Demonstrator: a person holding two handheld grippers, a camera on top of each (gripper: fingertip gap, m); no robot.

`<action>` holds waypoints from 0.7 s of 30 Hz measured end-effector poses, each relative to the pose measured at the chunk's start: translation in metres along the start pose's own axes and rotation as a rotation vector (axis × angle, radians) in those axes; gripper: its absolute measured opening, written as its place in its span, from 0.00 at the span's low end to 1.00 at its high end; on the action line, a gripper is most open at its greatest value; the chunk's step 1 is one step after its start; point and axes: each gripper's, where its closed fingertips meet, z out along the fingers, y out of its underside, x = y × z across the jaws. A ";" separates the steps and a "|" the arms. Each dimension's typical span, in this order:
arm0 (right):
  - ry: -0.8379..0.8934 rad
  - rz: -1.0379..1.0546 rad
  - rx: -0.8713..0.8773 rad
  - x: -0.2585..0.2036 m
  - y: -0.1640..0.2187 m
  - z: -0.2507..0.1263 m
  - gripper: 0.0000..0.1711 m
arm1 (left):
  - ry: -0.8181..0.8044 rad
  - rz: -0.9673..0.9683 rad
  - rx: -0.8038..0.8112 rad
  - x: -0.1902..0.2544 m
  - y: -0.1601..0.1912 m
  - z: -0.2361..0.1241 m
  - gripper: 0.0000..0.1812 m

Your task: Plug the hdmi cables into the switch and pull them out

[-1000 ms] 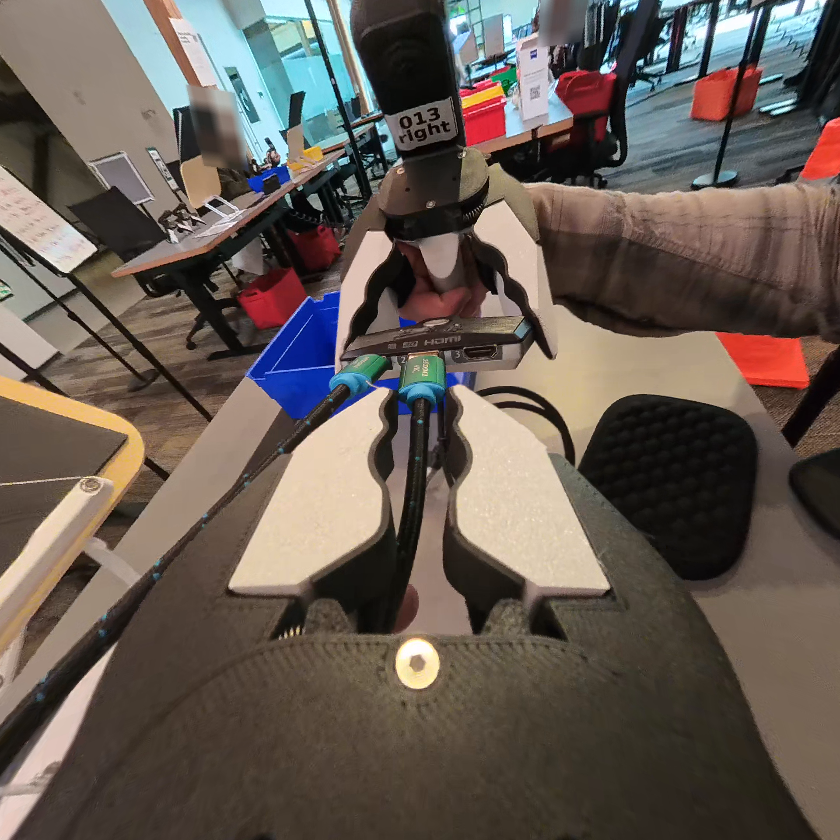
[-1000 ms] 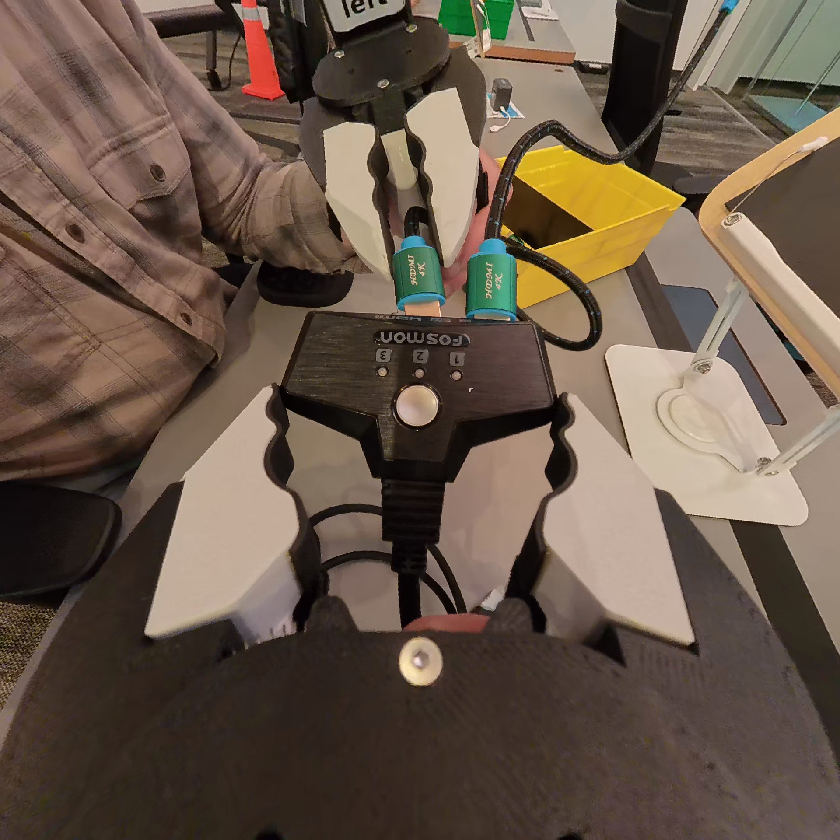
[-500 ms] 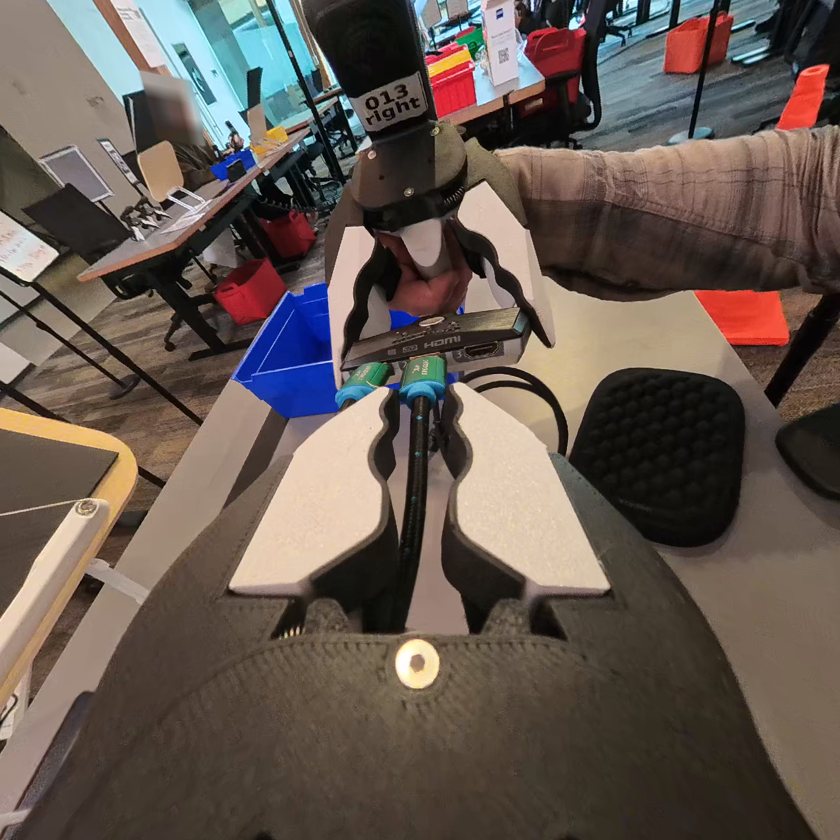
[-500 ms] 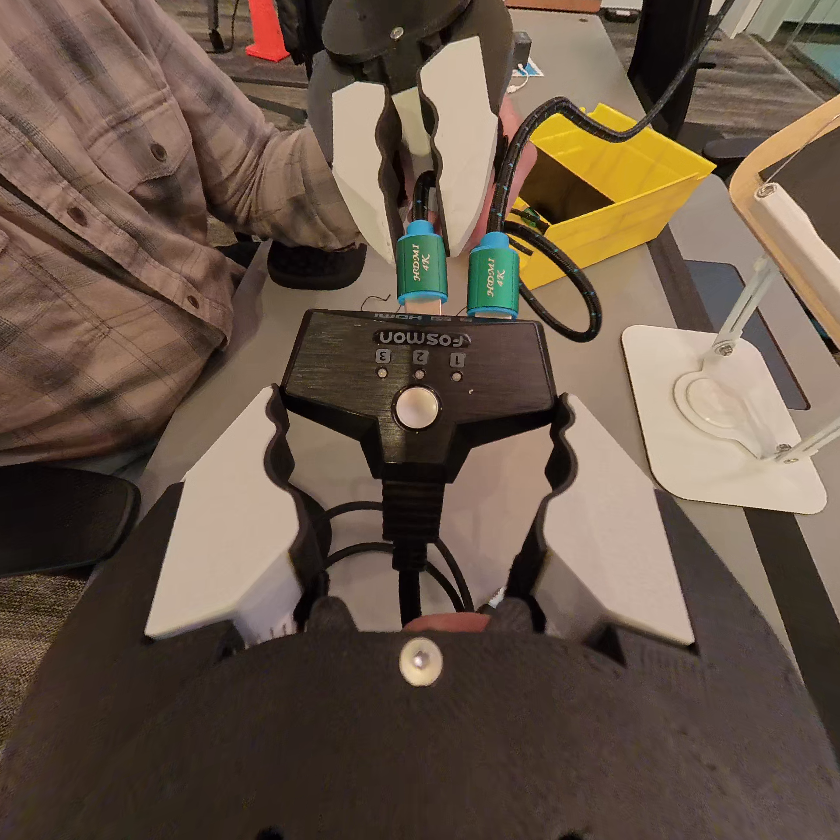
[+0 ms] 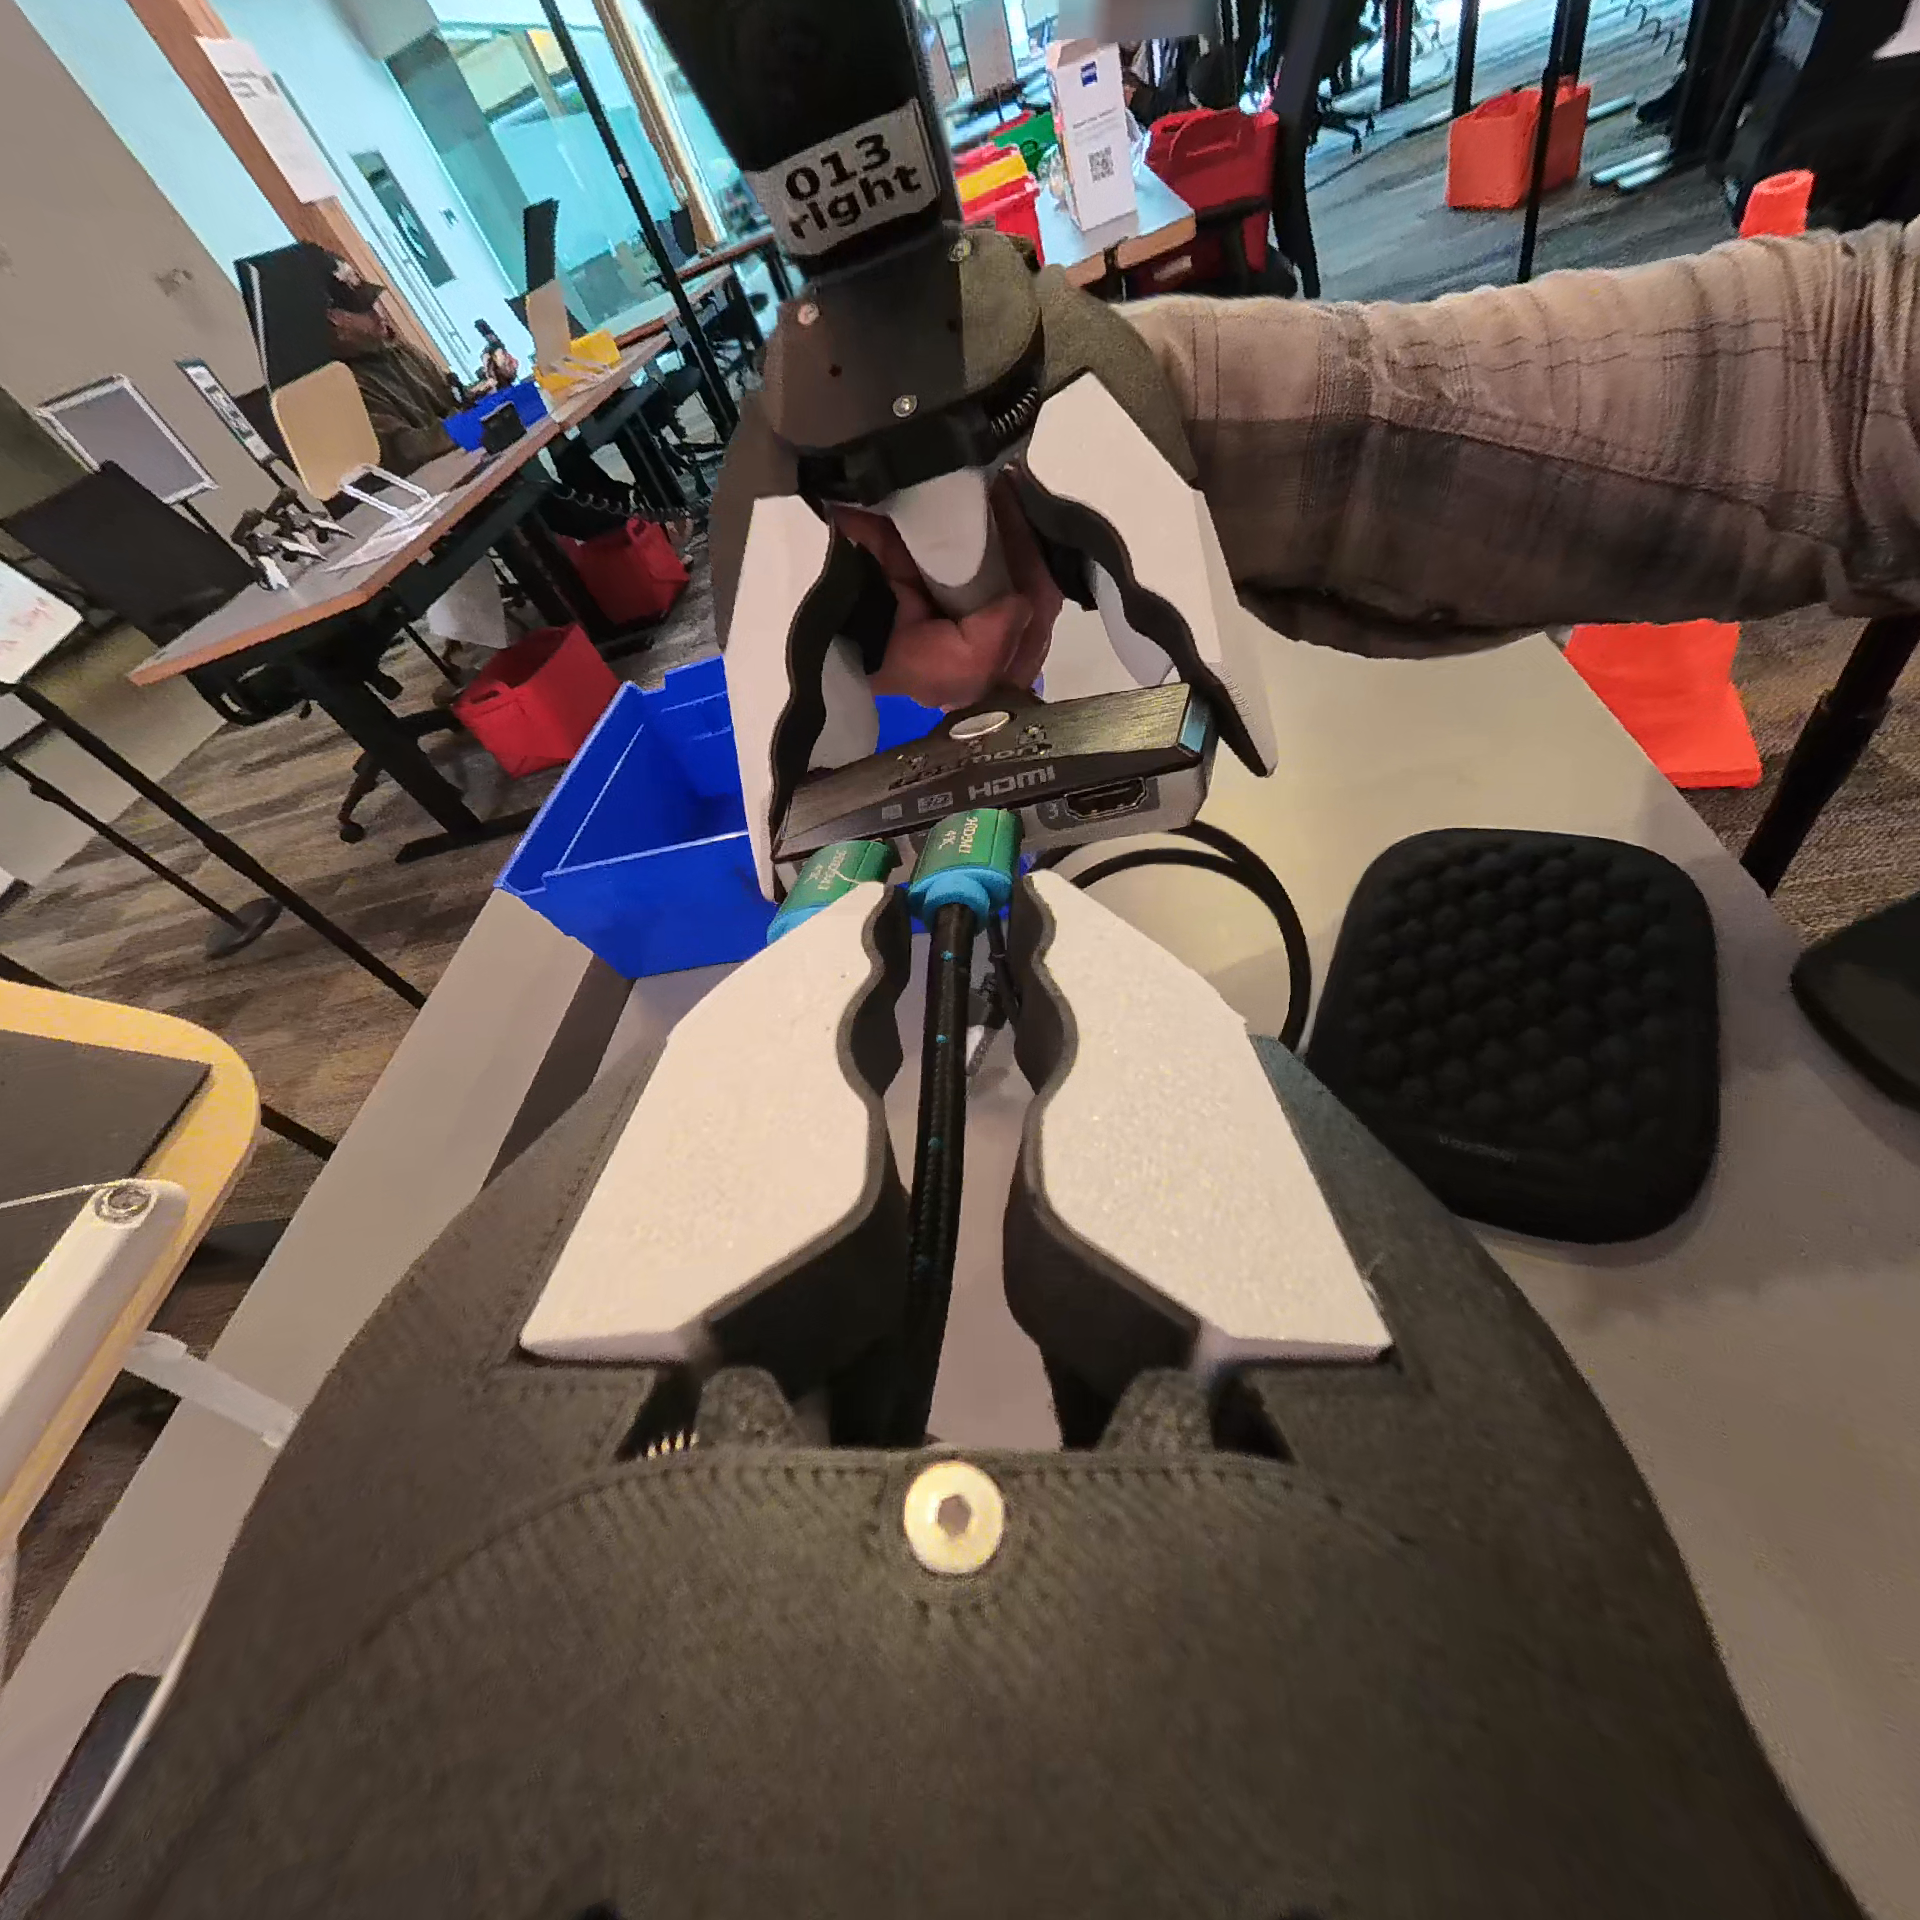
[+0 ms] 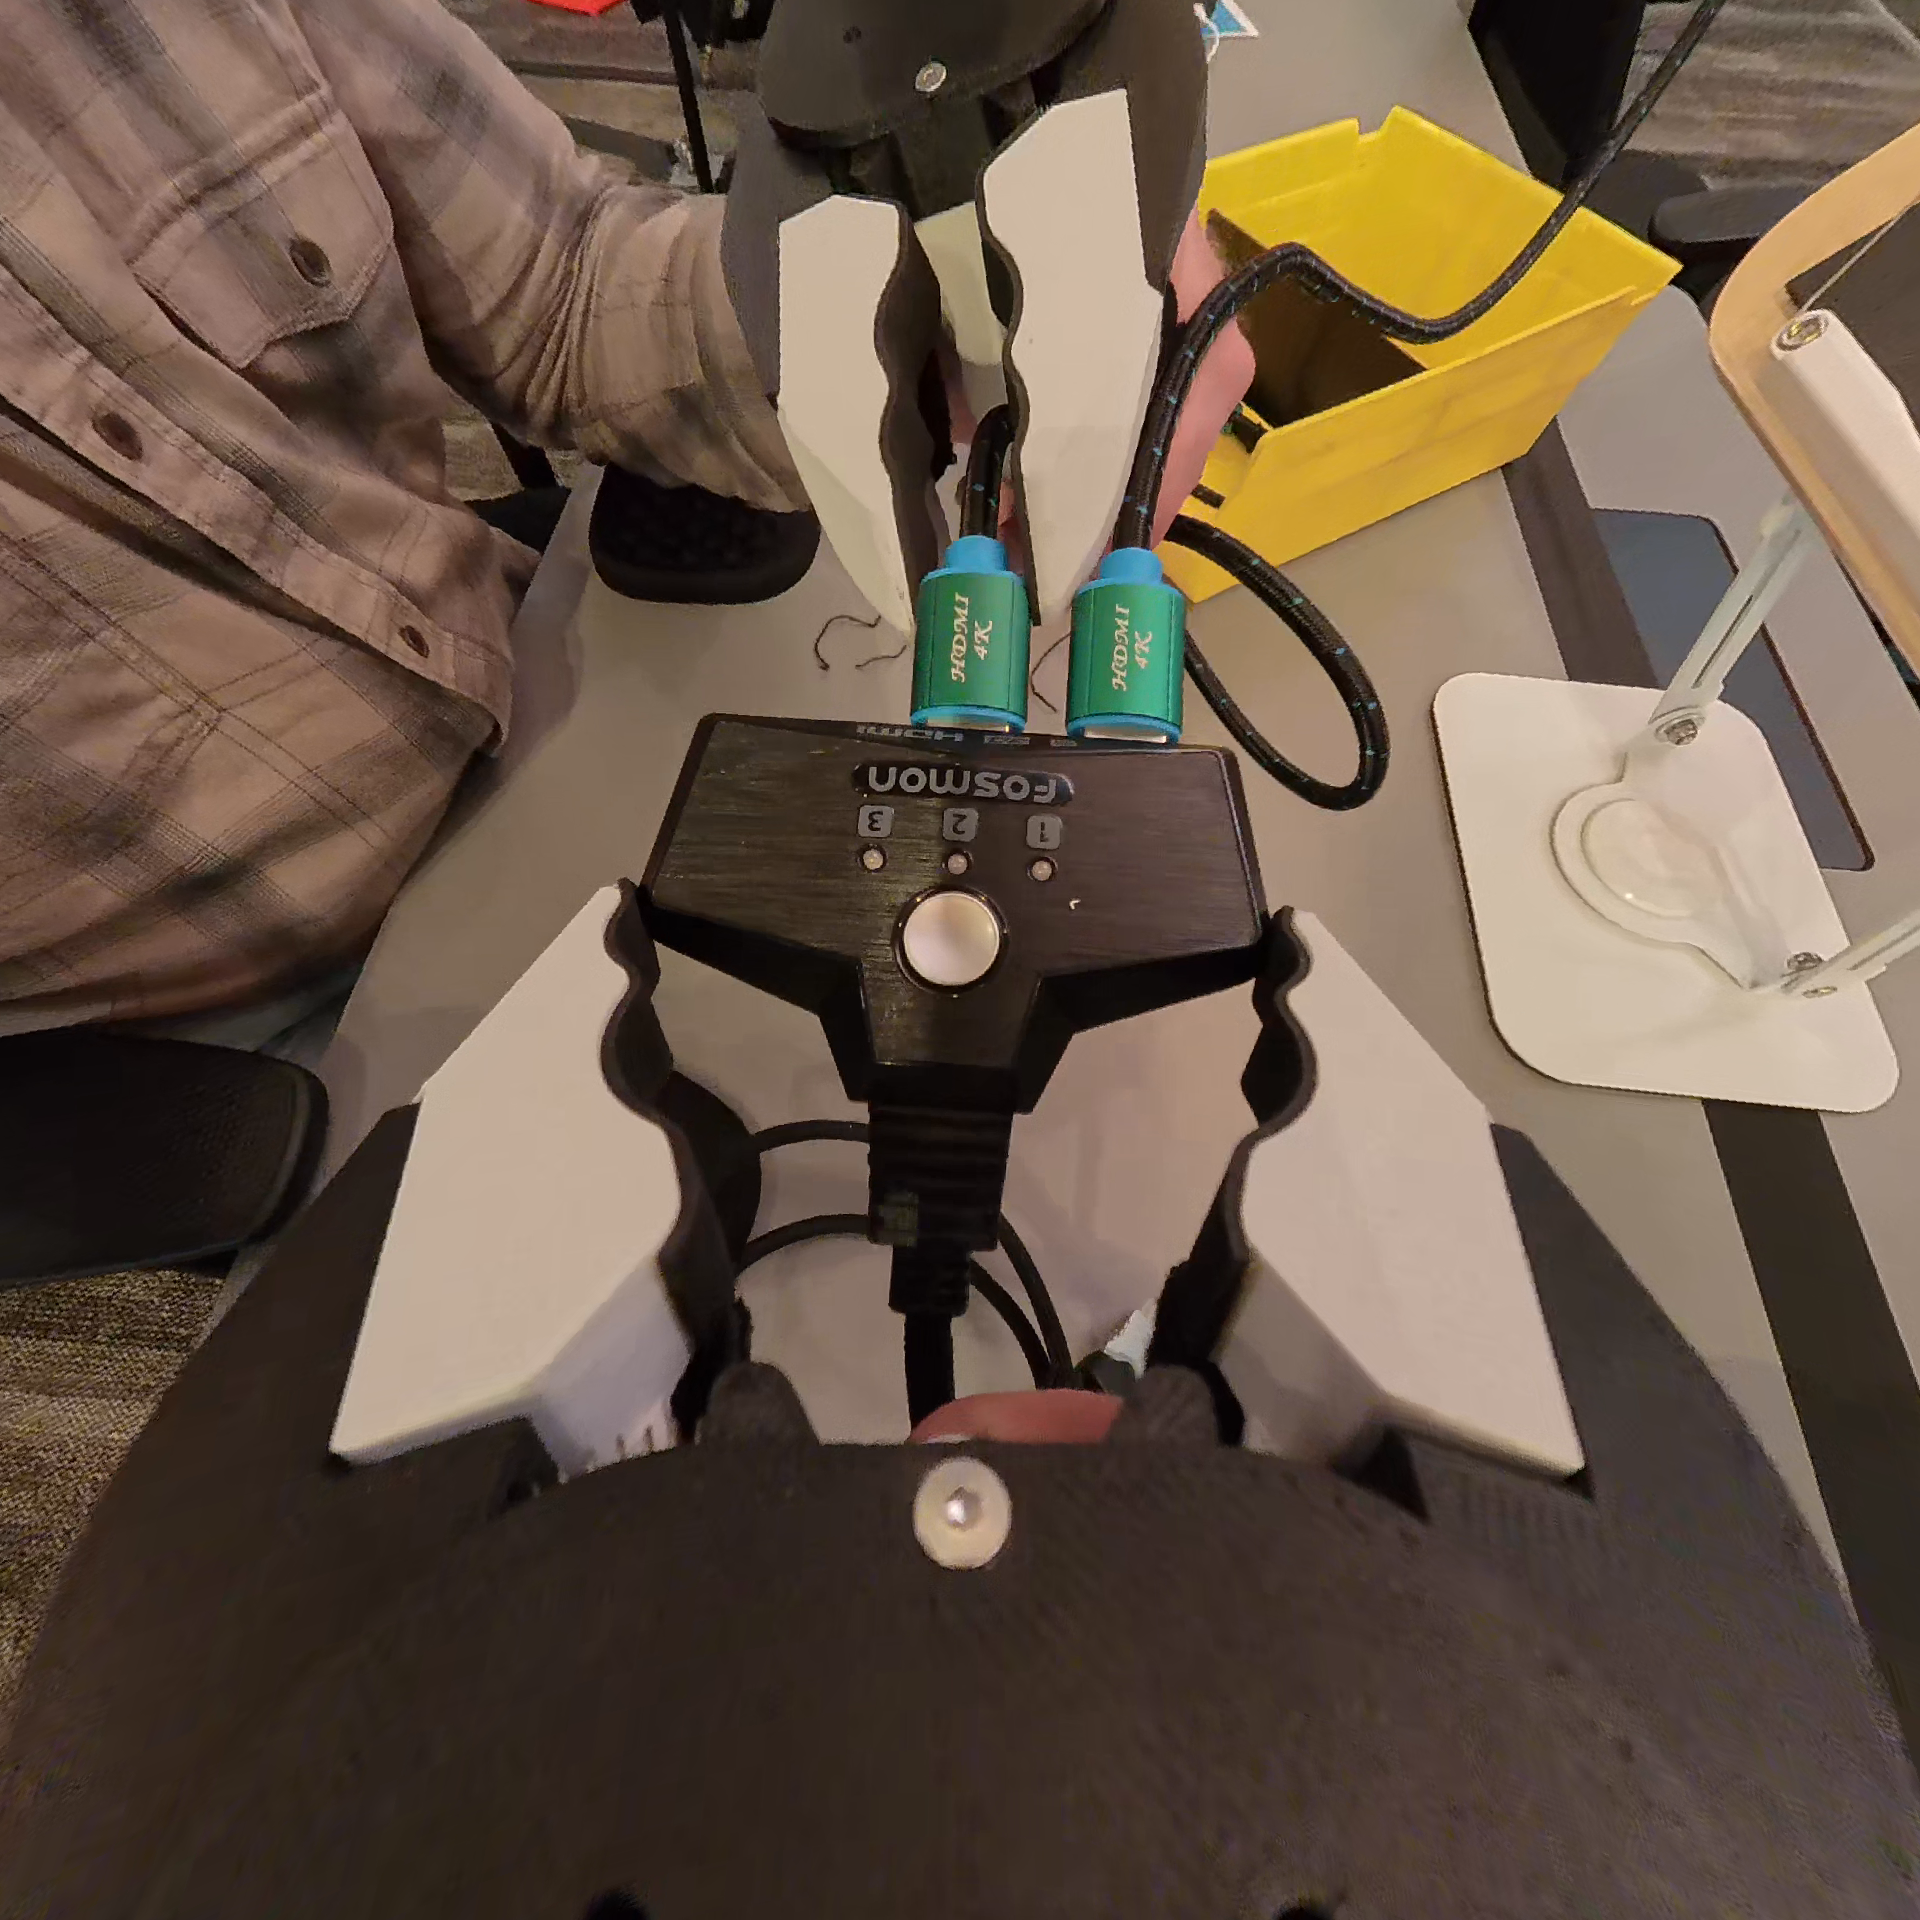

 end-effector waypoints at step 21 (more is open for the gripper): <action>-0.001 0.009 -0.102 0.003 0.021 0.004 0.66 | -0.030 -0.004 -0.044 0.001 0.017 0.007 0.10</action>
